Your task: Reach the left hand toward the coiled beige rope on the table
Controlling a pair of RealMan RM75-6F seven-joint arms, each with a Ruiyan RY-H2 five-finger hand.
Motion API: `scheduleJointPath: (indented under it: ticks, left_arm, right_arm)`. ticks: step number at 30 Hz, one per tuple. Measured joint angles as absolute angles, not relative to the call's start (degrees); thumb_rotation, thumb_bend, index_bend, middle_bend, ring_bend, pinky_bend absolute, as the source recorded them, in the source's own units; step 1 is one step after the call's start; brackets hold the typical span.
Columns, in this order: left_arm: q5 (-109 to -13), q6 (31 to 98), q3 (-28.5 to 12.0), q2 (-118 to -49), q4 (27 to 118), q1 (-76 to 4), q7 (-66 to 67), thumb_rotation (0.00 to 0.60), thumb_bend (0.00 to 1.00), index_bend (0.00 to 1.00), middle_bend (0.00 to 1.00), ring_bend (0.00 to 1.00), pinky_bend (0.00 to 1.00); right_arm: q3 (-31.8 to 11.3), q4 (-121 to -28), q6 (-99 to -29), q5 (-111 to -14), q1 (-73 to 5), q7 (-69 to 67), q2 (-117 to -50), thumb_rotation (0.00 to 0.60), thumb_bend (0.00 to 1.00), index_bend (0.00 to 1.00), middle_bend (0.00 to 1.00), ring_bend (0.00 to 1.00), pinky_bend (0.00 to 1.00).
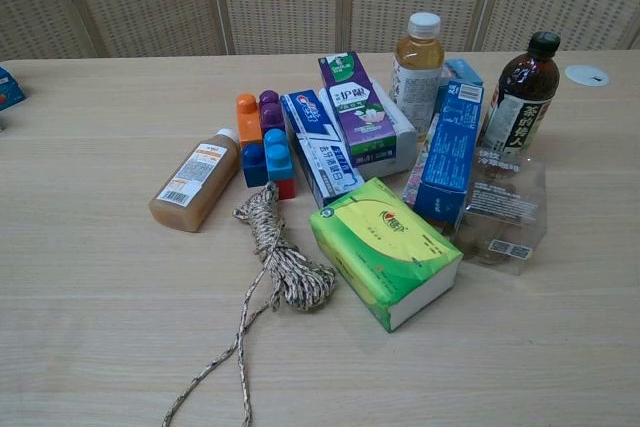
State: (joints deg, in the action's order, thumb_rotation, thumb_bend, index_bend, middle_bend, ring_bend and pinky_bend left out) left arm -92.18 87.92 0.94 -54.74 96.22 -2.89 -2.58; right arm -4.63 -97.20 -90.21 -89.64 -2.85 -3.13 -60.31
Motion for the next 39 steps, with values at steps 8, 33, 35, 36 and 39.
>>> scheduleJointPath:
  ticks: [8, 33, 35, 36, 39]
  left_arm:
    - [-93.19, 87.31, 1.33, -55.79, 96.25, -3.19, -0.08, 0.600, 0.00, 0.00, 0.00, 0.00, 0.00]
    - [-113.15, 63.04, 2.14, -77.41, 78.93, -30.59, 0.62, 0.600, 0.00, 0.10, 0.00, 0.00, 0.00]
    - [-112.74, 61.65, 2.12, -79.36, 78.01, -31.73, 1.02, 0.600, 0.00, 0.12, 0.00, 0.00, 0.00]
    - [-112.26, 60.58, 2.09, -80.52, 77.49, -32.40, 1.32, 0.600, 0.00, 0.12, 0.00, 0.00, 0.00]
    - [-110.56, 57.75, 1.95, -83.14, 76.42, -33.96, 2.29, 0.600, 0.01, 0.12, 0.00, 0.00, 0.00]
  right_arm:
    - [-5.03, -96.90, -90.90, -89.00, -2.42, -5.16, -59.61, 0.600, 0.00, 0.00, 0.00, 0.00, 0.00]
    - [-5.21, -96.78, -90.78, -88.60, -2.13, -8.33, -58.15, 0.600, 0.00, 0.00, 0.00, 0.00, 0.00]
    - [-5.27, -96.66, -90.73, -88.48, -2.15, -8.54, -58.12, 0.600, 0.00, 0.00, 0.00, 0.00, 0.00]
    - [-5.30, -96.63, -90.75, -88.47, -2.14, -8.62, -58.11, 0.600, 0.00, 0.00, 0.00, 0.00, 0.00]
    - [-5.33, -96.63, -90.88, -88.48, -2.07, -8.96, -58.00, 0.600, 0.00, 0.00, 0.00, 0.00, 0.00]
